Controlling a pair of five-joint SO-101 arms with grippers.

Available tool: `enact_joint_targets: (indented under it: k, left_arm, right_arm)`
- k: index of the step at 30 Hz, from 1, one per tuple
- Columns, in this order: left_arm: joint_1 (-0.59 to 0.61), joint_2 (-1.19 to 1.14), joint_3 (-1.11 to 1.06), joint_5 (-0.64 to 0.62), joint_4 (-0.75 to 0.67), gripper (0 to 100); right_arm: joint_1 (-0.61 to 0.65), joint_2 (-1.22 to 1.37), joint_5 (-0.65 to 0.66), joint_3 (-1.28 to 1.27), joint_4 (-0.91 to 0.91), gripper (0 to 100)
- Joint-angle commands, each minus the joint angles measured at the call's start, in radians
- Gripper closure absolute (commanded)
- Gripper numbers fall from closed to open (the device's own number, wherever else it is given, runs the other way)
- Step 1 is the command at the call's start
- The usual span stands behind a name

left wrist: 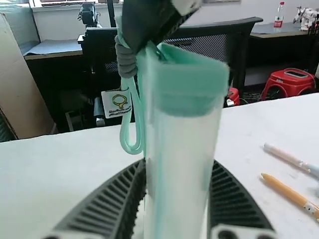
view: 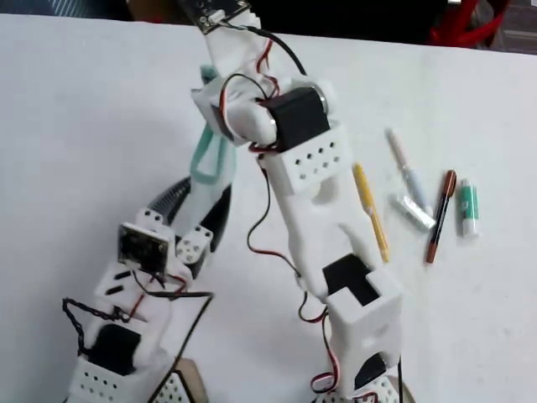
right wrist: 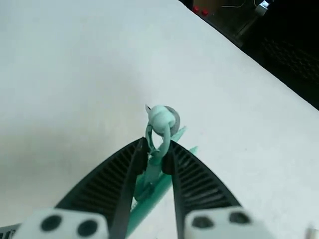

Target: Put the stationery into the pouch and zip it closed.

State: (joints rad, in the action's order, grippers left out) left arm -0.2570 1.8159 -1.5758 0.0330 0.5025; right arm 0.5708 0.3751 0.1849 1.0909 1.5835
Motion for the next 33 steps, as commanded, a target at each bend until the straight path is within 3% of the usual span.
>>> enact_joint_targets:
  k: [1,5,11,21,30,33]
  left_arm:
    - [0.005,0.012,0.074,-0.021,0.003,81]
    - [0.005,0.012,0.075,-0.017,-0.005,82]
    - [0.005,0.012,0.063,-0.015,-0.017,98]
    - [0.005,0.012,0.035,-0.017,-0.009,96]
    - [0.005,0.012,0.028,-0.017,-0.009,96]
    - [0.005,0.012,0.003,-0.017,-0.018,96]
  right_arm:
    - [0.002,-0.033,-0.009,0.025,0.001,98.0]
    - [0.002,-0.033,-0.009,0.023,0.002,98.0]
    - [-0.001,-0.033,-0.011,0.023,0.001,98.0]
    - [-0.076,0.015,-0.011,0.032,-0.087,98.0]
    - [-0.062,0.027,-0.011,0.035,-0.09,97.7]
    - [-0.054,-0.015,-0.011,0.034,-0.059,91.9]
